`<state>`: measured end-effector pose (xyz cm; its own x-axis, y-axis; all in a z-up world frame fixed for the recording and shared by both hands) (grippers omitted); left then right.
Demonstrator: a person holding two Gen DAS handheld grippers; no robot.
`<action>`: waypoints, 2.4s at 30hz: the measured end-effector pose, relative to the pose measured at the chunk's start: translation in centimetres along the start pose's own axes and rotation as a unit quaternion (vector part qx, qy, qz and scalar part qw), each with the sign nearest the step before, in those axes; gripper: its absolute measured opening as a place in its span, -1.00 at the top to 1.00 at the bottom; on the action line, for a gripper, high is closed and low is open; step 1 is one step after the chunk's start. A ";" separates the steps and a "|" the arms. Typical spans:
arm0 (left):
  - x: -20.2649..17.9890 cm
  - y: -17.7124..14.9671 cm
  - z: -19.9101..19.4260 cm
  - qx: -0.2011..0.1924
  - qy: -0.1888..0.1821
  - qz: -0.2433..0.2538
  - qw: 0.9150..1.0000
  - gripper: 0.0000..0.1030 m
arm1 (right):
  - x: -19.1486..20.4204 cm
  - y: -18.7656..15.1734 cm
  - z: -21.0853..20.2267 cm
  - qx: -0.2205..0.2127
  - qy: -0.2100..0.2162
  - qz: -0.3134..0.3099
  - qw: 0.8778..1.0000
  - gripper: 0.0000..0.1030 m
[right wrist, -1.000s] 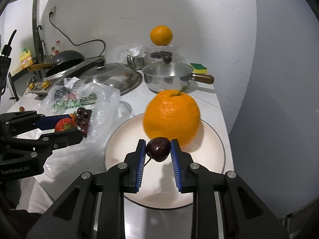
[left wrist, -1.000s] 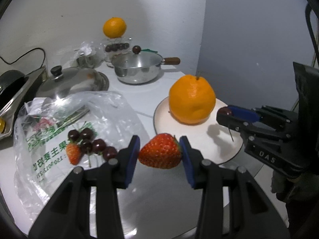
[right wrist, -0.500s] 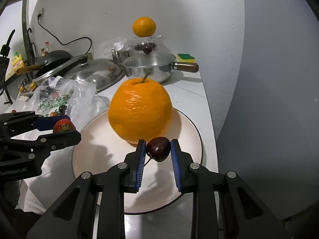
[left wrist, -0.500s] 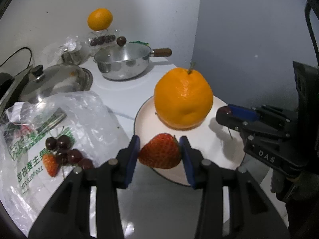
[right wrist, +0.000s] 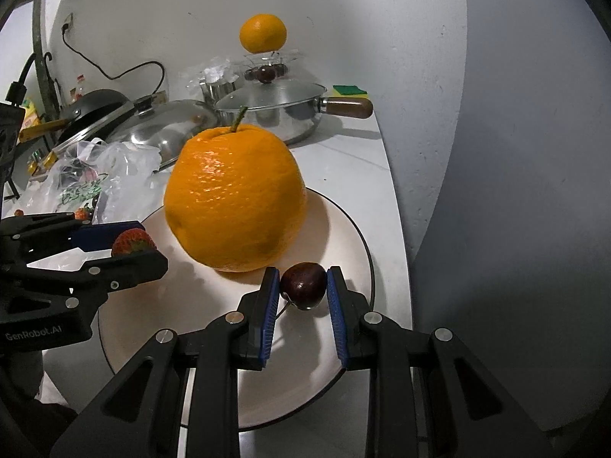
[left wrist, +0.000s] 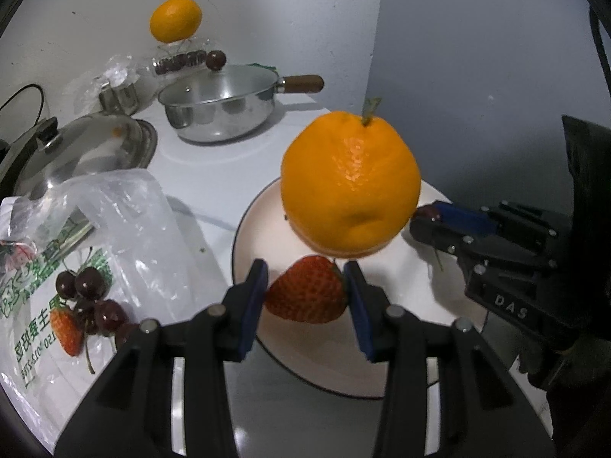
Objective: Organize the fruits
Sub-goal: 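Lower the strawberry onto the plate and open the left gripper while the right releases the cherry, then move both grippers back to the fruit on the plastic bag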
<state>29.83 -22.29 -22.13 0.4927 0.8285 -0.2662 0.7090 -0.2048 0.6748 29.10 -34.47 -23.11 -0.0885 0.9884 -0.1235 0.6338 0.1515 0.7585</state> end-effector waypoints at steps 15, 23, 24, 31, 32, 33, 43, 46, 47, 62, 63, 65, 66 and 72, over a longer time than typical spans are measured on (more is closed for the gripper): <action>0.5 0.0 -0.6 -0.007 -0.003 -0.014 1.000 0.01 | 0.3 -0.1 0.0 0.006 -0.011 0.002 1.000 0.46; 0.8 -0.1 -2.5 -0.021 0.003 -0.015 1.000 0.01 | 0.7 0.5 -1.1 -0.004 -0.021 0.002 1.000 0.27; 0.9 -0.2 -2.8 -0.024 0.004 -0.015 1.000 0.01 | 0.7 0.5 -1.3 -0.005 -0.022 0.002 1.000 0.27; 1.3 -0.7 -4.8 -0.037 0.009 -0.017 0.999 0.00 | 1.2 1.0 -3.0 -0.017 -0.029 0.002 0.999 0.27; 1.4 -0.8 -5.2 -0.040 0.010 -0.017 0.999 0.00 | 1.4 1.0 -3.2 -0.018 -0.029 0.002 0.999 0.27; 1.4 -0.8 -5.5 -0.043 0.011 -0.016 0.999 0.00 | 1.5 1.0 -3.4 -0.019 -0.030 0.003 0.999 0.27; 2.5 -2.1 -9.1 -0.069 0.025 -0.019 0.997 -0.44 | 3.5 1.7 -5.6 -0.032 -0.029 0.000 0.999 0.27; 3.3 -2.6 -10.6 -0.081 0.029 -0.028 0.996 -0.45 | 4.5 1.9 -6.1 -0.036 -0.026 -0.005 0.999 0.27; 3.6 -2.8 -11.0 -0.083 0.032 -0.030 0.996 -0.45 | 4.9 2.0 -6.3 -0.038 -0.025 -0.006 0.999 0.27; 8.1 -5.8 -15.0 -0.099 0.060 -0.074 0.991 -0.45 | 11.3 2.9 -7.6 -0.048 -0.001 -0.043 0.998 0.27; 8.4 -6.0 -15.3 -0.100 0.061 -0.076 0.990 -0.45 | 11.7 2.9 -7.6 -0.048 0.000 -0.045 0.998 0.27; 8.9 -6.3 -15.7 -0.101 0.063 -0.080 0.990 -0.45 | 12.5 3.0 -7.5 -0.048 0.003 -0.050 0.998 0.27; 9.1 -6.4 -15.7 -0.101 0.064 -0.082 0.989 -0.45 | 12.9 3.0 -7.5 -0.048 0.005 -0.053 0.997 0.27; 10.5 -6.8 -16.5 -0.095 0.076 -0.084 0.989 -0.45 | 14.8 3.2 -7.3 -0.048 0.016 -0.051 0.997 0.27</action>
<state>21.85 -3.61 -18.22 0.2838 0.9141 -0.2896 0.6607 0.0325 0.7500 24.21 -19.23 -17.78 -0.1747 0.9674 -0.1831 0.5441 0.2498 0.8010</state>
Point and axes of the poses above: each gripper's, at about its wrist camera, not at the fingertips, and z roughly the way its jaws point, x to its left, y to its top, the point moved 5 cm from there along z, roughly the way its jaws point, and after that the axes turned 15 degrees about -y, right-handed, at the moved point
